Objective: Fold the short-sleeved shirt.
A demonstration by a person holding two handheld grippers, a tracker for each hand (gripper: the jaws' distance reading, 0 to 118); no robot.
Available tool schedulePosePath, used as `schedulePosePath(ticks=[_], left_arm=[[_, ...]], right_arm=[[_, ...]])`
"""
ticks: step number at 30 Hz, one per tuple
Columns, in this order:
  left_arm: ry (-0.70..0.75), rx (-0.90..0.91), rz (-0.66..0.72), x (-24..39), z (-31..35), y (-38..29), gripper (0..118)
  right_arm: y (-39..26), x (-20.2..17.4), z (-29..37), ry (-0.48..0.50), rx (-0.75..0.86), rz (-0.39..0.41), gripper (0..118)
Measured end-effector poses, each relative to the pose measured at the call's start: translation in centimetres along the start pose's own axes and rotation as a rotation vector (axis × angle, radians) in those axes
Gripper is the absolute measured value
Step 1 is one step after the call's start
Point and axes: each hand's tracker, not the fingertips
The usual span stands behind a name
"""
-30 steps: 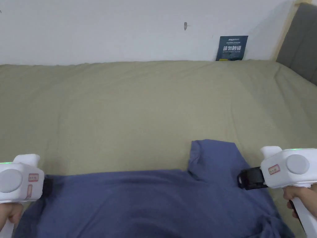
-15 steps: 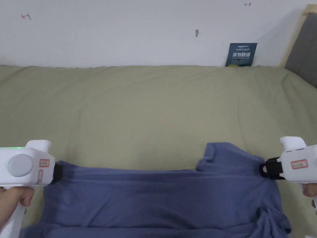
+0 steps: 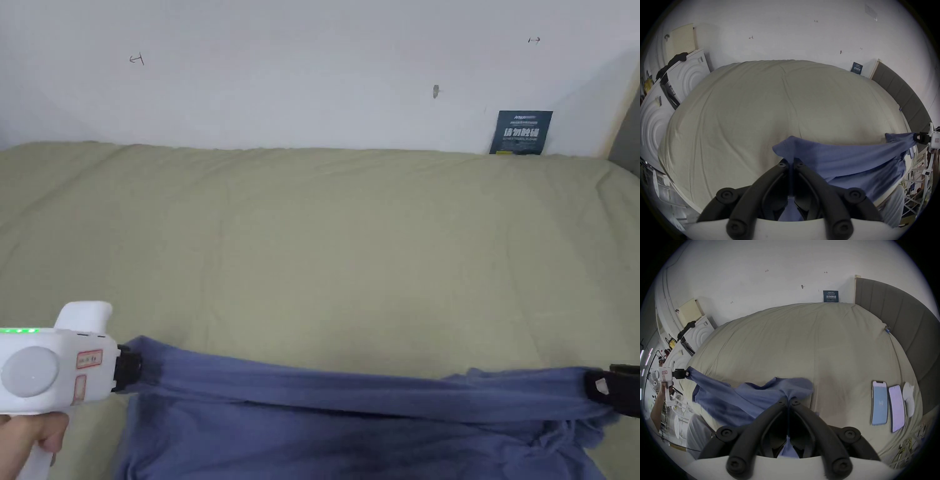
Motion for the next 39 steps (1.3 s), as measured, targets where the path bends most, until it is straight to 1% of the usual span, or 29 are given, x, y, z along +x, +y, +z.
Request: schedulePosePath(ticks=[5, 10, 18, 19, 20, 21, 22, 23, 24, 26, 28, 30, 31, 32, 33, 34, 35, 36, 37, 39], left_arm=[[-0.002, -0.046, -0.004, -0.7, 0.7, -5.0, 1], [-0.010, -0.098, 0.028, -1.4, -0.1, -8.0, 1], [-0.012, -0.110, 0.038, -1.5, -0.7, -9.0, 1], [-0.014, -0.099, 0.037, -1.4, -0.6, -9.1, 5], [-0.018, -0.091, 0.034, -1.4, -0.4, -9.1, 17], [-0.017, -0.085, 0.035, -1.4, 0.0, -9.1, 51], [0.001, -0.073, 0.029, -1.2, 0.4, -9.2, 107], [0.022, -0.065, 0.014, -1.0, 0.7, -9.2, 118], [0.022, -0.031, 0.000, -0.7, 1.4, -9.2, 117], [0.011, 0.016, -0.003, -0.2, 3.6, -8.2, 116], [-0.002, 0.085, -0.001, 0.6, 5.2, -7.3, 116], [-0.003, 0.127, -0.004, 1.2, 6.1, -6.9, 115], [0.004, 0.161, 0.008, 1.7, 6.7, -6.7, 108], [-0.003, 0.194, 0.017, 2.0, 7.2, -6.6, 108], [-0.017, 0.213, 0.015, 2.4, 7.8, -6.4, 104], [-0.028, 0.215, 0.016, 2.5, 8.2, -6.7, 81], [-0.026, 0.228, 0.011, 2.9, 8.6, -6.7, 32], [-0.022, 0.214, 0.007, 3.1, 8.8, -7.0, 0], [-0.021, 0.241, -0.006, 3.5, 8.9, -7.6, 0], [-0.039, 0.250, 0.002, 3.4, 8.7, -9.1, 0]], right_arm=[[-4.8, -0.2, 1.2, 0.010, -0.034, 0.017, 3], [-7.9, 0.9, 0.2, 0.007, -0.095, -0.019, 3], [-9.0, 1.3, -1.2, -0.008, -0.130, -0.018, 3], [-8.9, 1.3, -1.2, -0.006, -0.130, -0.018, 4], [-8.9, 1.1, -1.0, -0.001, -0.129, -0.023, 10], [-8.8, 0.9, -0.7, -0.006, -0.112, -0.033, 34], [-8.7, 0.6, -0.3, -0.063, -0.069, -0.027, 86], [-8.7, 0.3, 0.2, -0.075, -0.026, -0.012, 117], [-8.7, -0.4, 1.0, -0.067, 0.001, -0.004, 118], [-8.4, -1.2, 2.8, -0.035, 0.095, -0.033, 118], [-7.7, -1.6, 2.8, -0.051, 0.075, -0.049, 118], [-7.4, -2.2, 2.9, -0.045, 0.107, -0.058, 118], [-7.4, -2.7, 3.1, -0.046, 0.120, -0.060, 117], [-7.3, -3.6, 3.5, -0.050, 0.133, -0.048, 116], [-7.4, -4.5, 4.1, -0.070, 0.184, -0.017, 116], [-7.5, -5.3, 4.7, -0.080, 0.218, 0.003, 104], [-7.6, -6.3, 5.2, -0.116, 0.248, 0.025, 70], [-7.7, -7.1, 5.3, -0.158, 0.260, 0.040, 16], [-8.4, -8.0, 5.9, -0.160, 0.301, 0.062, 0], [-8.9, -9.3, 6.6, -0.166, 0.319, 0.067, 0]])
